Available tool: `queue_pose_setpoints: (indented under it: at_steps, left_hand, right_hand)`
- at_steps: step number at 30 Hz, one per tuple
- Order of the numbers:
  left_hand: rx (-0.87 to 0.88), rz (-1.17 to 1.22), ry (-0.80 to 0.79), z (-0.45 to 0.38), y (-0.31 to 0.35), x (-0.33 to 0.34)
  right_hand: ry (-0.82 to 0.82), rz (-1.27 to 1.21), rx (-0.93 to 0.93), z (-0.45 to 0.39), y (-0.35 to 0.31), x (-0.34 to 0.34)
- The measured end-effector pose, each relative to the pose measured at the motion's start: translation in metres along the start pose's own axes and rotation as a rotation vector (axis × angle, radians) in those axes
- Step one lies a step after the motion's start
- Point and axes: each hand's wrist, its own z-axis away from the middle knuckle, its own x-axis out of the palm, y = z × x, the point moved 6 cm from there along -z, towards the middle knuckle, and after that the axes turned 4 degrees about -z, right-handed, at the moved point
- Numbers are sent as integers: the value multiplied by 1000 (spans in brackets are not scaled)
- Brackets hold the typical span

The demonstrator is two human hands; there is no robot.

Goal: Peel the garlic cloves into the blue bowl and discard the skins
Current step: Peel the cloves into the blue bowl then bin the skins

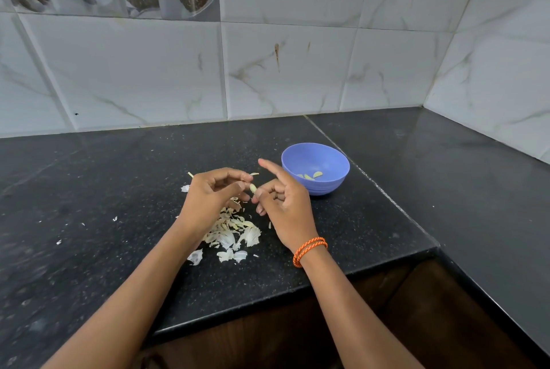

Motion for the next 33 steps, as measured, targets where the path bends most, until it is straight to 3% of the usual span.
queue_pose_setpoints:
  at_steps: [4,15,25,33]
  left_hand:
    - [-23,-8,-121,3,0,10]
    - [34,31,-59,0,2,4]
    - [39,28,-46,2,4,8]
    - [36,0,-34,1,3,8]
  right_hand:
    - [-24,-18,-8,2,-6,2]
    - [56,-4,19,-1,1,-3]
    - [130,213,-105,0,-3,-5]
    - [109,244,-147,0,-7,-4]
